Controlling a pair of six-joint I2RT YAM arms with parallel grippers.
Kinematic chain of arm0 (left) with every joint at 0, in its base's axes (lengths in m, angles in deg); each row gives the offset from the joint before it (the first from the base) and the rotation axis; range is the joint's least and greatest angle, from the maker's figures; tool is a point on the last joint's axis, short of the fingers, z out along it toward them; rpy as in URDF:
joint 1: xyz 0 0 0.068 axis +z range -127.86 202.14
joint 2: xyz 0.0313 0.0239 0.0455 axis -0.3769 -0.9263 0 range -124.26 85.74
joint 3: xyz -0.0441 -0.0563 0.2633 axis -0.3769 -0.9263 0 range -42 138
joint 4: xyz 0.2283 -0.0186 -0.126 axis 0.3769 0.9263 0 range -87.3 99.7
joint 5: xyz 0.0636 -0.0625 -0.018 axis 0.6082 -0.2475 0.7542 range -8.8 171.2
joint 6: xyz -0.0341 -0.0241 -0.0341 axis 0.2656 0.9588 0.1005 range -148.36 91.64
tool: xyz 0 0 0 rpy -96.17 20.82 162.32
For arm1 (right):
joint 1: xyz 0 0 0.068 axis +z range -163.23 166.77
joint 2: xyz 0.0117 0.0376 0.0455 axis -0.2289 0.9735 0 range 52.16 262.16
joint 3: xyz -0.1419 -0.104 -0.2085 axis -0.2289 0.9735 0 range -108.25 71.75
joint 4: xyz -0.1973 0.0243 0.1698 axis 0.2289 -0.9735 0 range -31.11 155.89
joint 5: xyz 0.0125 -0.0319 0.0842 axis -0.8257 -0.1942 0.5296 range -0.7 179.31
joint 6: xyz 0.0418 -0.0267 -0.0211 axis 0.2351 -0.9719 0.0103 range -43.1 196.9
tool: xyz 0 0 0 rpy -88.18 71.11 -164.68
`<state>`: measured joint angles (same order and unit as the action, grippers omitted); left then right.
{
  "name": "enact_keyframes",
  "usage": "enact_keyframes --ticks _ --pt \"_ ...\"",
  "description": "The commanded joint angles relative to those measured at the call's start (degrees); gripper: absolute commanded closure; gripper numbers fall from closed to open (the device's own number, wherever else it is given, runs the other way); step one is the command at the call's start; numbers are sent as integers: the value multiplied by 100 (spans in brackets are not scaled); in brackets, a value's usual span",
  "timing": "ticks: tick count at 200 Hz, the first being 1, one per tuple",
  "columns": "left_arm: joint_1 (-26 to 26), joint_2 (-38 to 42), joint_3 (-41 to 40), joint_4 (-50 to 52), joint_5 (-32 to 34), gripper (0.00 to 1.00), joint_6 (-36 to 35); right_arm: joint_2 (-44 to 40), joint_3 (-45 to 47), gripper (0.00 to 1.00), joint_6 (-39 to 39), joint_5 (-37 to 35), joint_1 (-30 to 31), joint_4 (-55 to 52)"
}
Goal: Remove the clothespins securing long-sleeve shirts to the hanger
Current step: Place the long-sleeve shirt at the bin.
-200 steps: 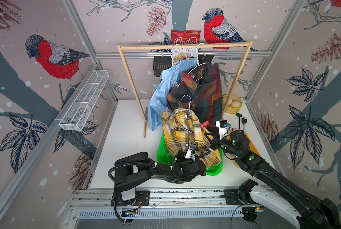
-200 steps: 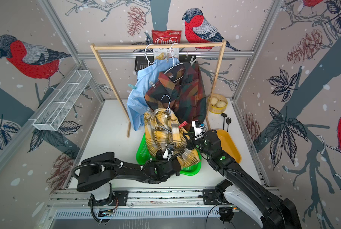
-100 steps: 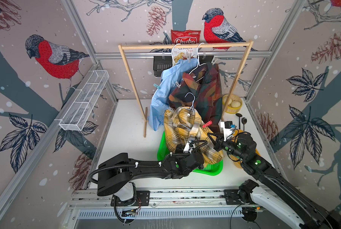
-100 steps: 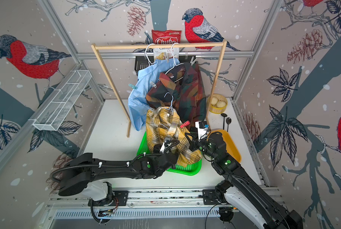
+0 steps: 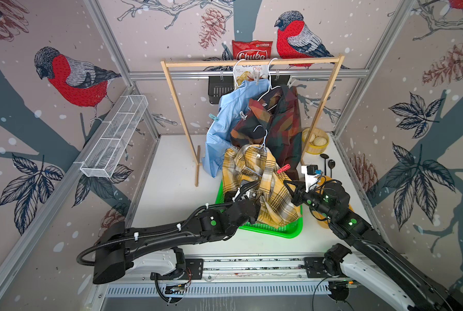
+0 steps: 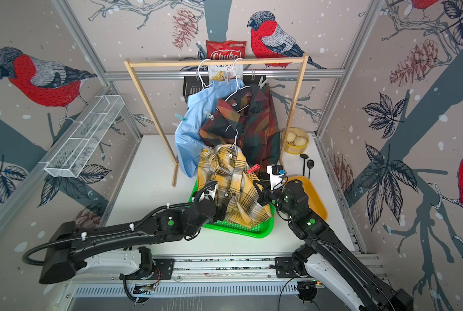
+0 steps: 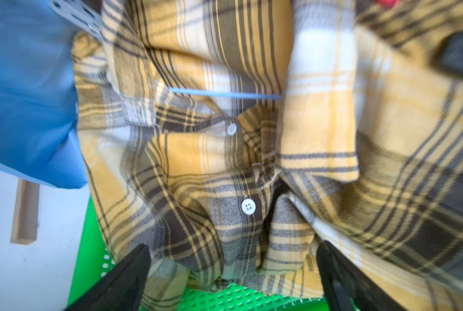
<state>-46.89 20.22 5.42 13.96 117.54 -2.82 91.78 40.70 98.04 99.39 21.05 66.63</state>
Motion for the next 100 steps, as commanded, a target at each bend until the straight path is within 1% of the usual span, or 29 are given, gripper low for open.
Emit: enact_keyframes --ticks 1,18,27,38,60,75,86,100 --pt "331 192 252 23 -193 4 -554 -38 -90 100 -49 -222 34 121" --pt "757 -21 689 -419 -527 7 -956 -22 -103 100 -77 -200 60 171" --pt "905 -257 940 -685 -558 8 -1171 11 -119 100 -85 -200 115 180" --pt "1135 -616 1437 -999 -730 11 -1407 68 -136 100 -106 -221 219 177" --pt "1746 -1354 2338 -1064 -1477 20 -1267 181 -270 100 -188 -514 578 2" --pt "2041 -1722 2787 -1013 -1952 30 -1064 174 -348 100 -241 -802 860 -119" --pt "2149 -1909 2992 -979 -2030 35 -961 153 -358 100 -273 -978 1005 -162" --pt "2196 -2041 3139 -982 -2093 38 -937 100 -352 100 -261 -1069 1063 -217"
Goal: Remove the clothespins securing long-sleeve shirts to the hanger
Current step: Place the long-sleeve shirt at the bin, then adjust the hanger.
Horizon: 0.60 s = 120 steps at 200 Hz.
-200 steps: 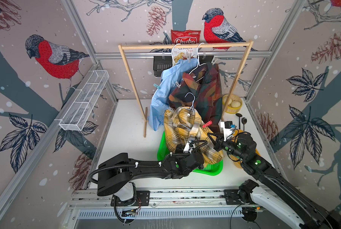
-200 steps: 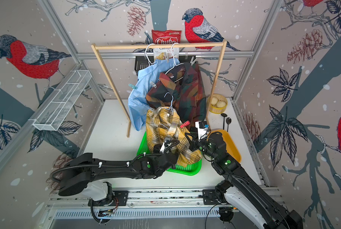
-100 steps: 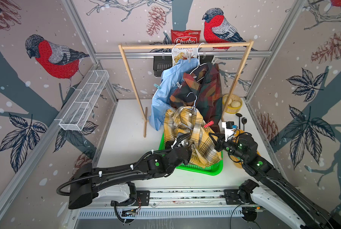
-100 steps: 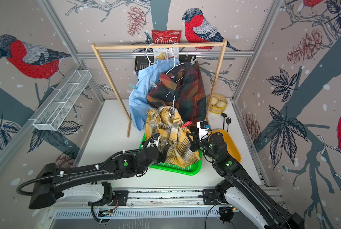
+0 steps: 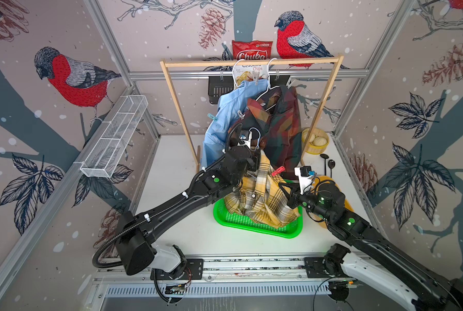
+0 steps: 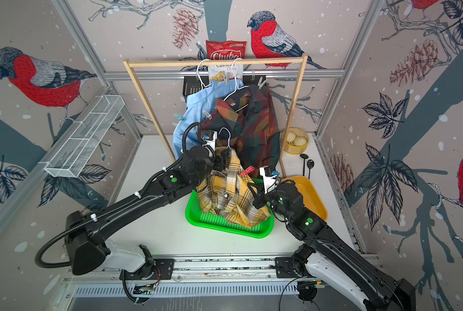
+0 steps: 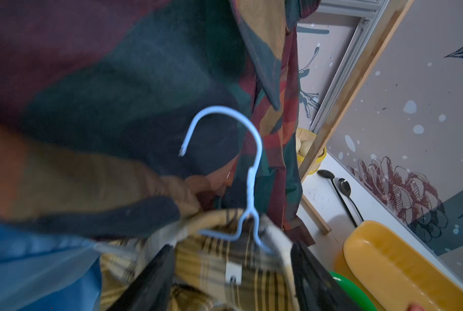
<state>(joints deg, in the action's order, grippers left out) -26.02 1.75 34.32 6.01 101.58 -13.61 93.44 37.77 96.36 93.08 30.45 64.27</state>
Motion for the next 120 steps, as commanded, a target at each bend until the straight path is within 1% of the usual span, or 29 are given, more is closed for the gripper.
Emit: enact_keyframes --ticks 1,17,63,87,101,120 --pt "111 -200 255 -193 -494 38 143 -67 -58 100 -97 -434 123 15" --pt "169 -300 304 -235 -538 38 140 -130 -23 100 -88 -407 122 56" --pt "433 -525 421 -417 -746 53 194 -129 -38 100 -128 -278 120 79" --pt "457 -610 476 -478 -882 58 144 -147 -30 100 -137 -262 123 75" --pt "457 -621 504 -524 -950 63 143 -132 -10 100 -136 -254 122 101" --pt "457 -667 613 -473 -1025 65 88 -109 -4 100 -136 -228 122 101"
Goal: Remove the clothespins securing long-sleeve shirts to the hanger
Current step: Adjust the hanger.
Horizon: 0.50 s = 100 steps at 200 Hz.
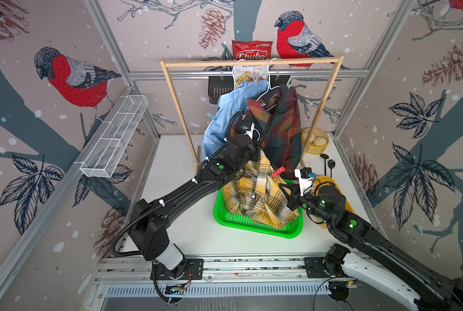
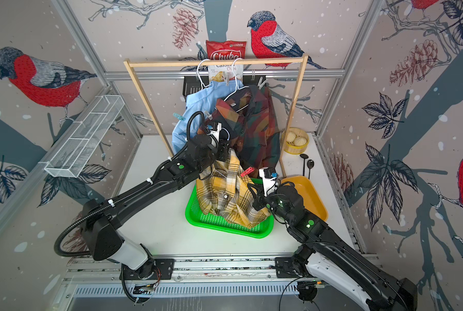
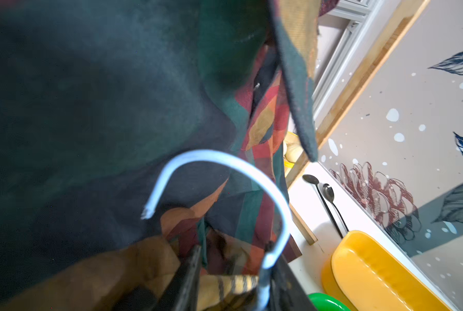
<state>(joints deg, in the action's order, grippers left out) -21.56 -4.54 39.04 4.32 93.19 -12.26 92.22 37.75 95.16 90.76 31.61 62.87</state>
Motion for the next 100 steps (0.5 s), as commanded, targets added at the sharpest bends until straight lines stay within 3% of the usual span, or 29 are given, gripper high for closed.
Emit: enact_keyframes --ticks 1,55,75,100 --pt "11 -40 145 -295 -187 65 -46 12 -2 100 -16 4 7 241" --pt "11 -148 332 -177 -311 87 -97 16 -17 100 -45 30 7 259" --pt "11 -157 377 -119 -293 100 -85 -7 -28 100 -35 62 0 258" --pt "11 -130 386 -34 -242 100 -78 -41 -37 100 -37 58 7 255"
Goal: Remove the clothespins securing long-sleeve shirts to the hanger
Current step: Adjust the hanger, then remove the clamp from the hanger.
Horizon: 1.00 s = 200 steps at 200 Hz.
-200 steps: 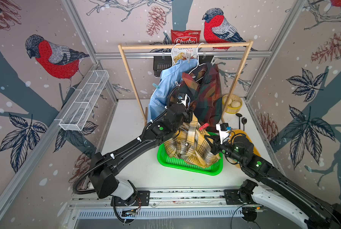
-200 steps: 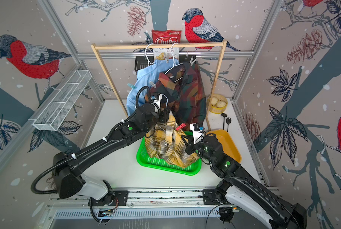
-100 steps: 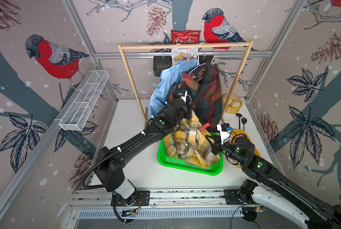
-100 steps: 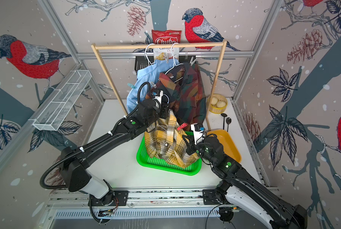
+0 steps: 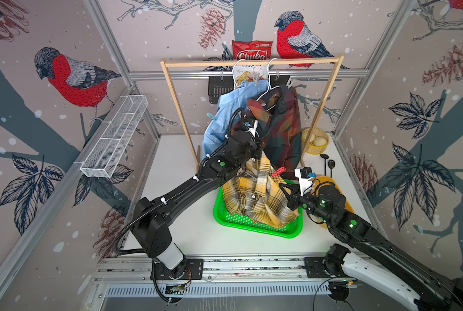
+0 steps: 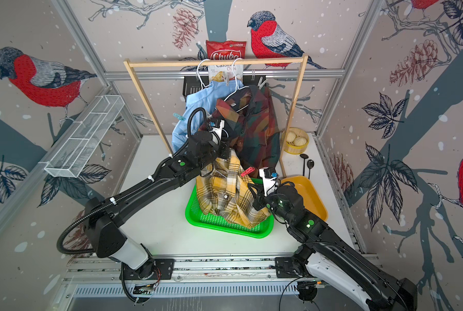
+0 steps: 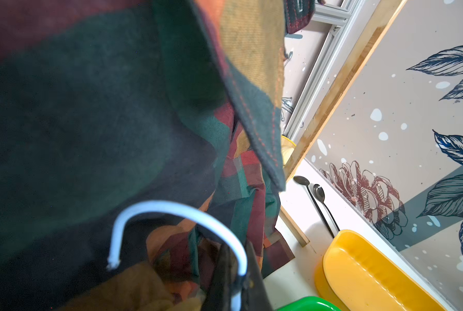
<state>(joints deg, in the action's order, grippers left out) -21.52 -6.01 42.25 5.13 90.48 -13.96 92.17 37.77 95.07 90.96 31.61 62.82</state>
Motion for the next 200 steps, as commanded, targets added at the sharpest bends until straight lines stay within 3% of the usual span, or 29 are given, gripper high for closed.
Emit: enact_keyframes --ticks 1,22,55,78,102,147,200 --pt "7 16 70 -113 38 100 96 -32 -39 100 -26 42 7 257" --pt "7 72 98 -21 188 100 63 -29 -38 97 -30 81 6 263" --pt "7 317 3 157 566 100 83 -117 -40 33 36 176 7 293" --pt "7 555 -193 268 869 100 22 -339 -54 14 162 182 -14 340" --pt "6 888 -570 191 893 100 -13 -587 -48 0 316 394 -243 501" --pt "7 1293 -1207 -17 778 100 127 -236 -183 0 676 1424 -1143 1026" --pt "7 1387 -1514 -247 733 100 123 703 -308 1 875 2144 -1180 1571"
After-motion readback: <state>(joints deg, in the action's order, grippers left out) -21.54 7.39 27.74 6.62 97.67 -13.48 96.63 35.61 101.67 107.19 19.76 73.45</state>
